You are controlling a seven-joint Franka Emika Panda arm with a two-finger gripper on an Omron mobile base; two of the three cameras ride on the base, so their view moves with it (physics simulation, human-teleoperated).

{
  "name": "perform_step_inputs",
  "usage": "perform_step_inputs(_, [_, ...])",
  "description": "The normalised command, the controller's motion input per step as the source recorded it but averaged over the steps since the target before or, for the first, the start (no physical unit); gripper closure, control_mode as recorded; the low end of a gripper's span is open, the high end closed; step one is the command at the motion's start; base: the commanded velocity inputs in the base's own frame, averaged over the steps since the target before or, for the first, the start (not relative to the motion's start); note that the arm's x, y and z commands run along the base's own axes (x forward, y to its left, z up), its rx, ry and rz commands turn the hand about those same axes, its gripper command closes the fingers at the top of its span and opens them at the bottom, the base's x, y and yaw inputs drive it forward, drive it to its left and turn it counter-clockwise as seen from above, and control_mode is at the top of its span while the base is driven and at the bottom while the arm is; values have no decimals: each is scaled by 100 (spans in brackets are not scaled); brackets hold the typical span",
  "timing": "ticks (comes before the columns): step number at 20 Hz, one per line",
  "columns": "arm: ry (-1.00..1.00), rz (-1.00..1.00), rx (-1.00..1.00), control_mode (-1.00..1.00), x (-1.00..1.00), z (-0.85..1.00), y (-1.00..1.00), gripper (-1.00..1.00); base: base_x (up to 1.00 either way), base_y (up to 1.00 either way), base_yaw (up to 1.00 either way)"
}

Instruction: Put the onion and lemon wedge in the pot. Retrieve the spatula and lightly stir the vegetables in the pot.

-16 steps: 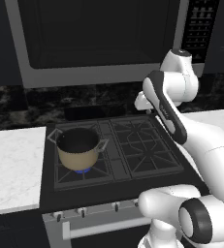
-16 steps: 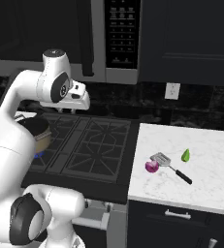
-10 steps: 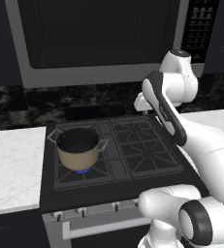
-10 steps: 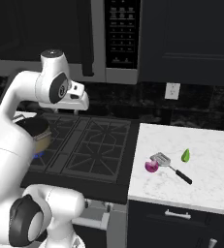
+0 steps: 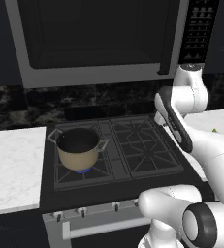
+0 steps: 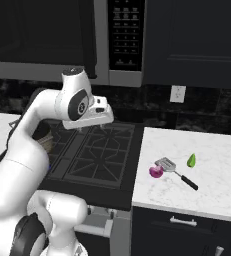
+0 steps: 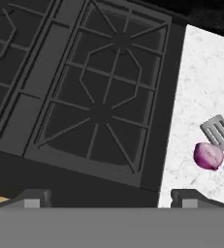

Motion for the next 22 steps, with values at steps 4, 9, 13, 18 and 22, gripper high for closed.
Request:
perform_step_inputs(4, [0,9,-19,-100,5,-66,-94,-100,0,0,0])
perform_step_inputs(9, [9,10,-2,-100,33,-41,-97,-100,0,0,0])
perform_step_inputs(13, [11,1,0,-100,19,-73,-82,-100,0,0,0])
perform_step_inputs(18, [14,0,-1,-100,11,-52,-34,-100,0,0,0])
perform_step_inputs(22, [11,2,-3,-100,44,-67,-28,-100,0,0,0])
